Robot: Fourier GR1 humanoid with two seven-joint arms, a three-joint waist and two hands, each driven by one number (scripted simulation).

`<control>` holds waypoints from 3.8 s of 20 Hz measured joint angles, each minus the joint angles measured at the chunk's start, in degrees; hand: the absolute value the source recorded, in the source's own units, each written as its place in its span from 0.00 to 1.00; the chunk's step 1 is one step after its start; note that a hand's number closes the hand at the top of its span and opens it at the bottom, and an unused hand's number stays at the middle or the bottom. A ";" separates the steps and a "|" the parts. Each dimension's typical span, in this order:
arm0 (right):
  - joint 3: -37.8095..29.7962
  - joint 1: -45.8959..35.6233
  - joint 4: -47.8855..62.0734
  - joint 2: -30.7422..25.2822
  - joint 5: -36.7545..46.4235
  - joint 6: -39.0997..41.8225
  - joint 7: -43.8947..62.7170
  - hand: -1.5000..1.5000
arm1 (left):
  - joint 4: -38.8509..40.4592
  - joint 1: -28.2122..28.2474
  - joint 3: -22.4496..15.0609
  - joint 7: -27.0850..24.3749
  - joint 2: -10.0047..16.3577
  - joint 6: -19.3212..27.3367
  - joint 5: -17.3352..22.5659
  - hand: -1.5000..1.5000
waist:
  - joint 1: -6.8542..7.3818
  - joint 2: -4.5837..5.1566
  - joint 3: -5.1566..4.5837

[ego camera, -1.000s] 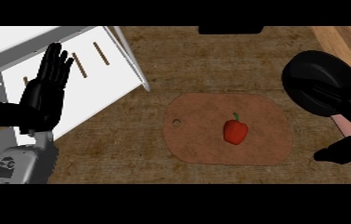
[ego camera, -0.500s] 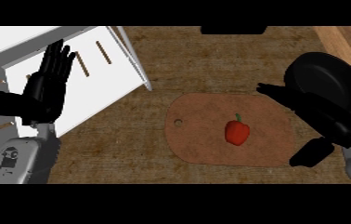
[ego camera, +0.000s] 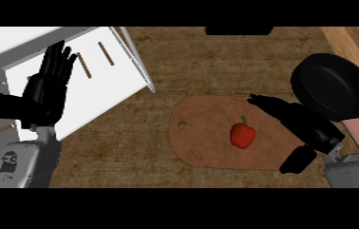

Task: Pick the bell pepper from the cutting board and place it in the pot

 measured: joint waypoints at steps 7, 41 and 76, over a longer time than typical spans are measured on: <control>0.15 0.93 0.16 5.53 6.44 -1.21 -1.52 0.00 | 1.74 -0.84 1.13 -1.42 -0.84 -1.07 -1.07 0.50 | -0.07 -0.06 0.04; 2.57 -4.29 22.86 19.67 28.79 -15.00 -16.17 1.00 | -0.37 -0.02 2.96 0.51 -2.73 -3.25 -2.91 0.50 | -0.25 -0.72 -0.92; -28.65 -50.62 45.16 16.30 71.50 -34.90 66.30 1.00 | 1.39 -4.37 0.23 -0.09 -4.65 -4.32 -3.57 0.50 | 5.59 1.73 -0.12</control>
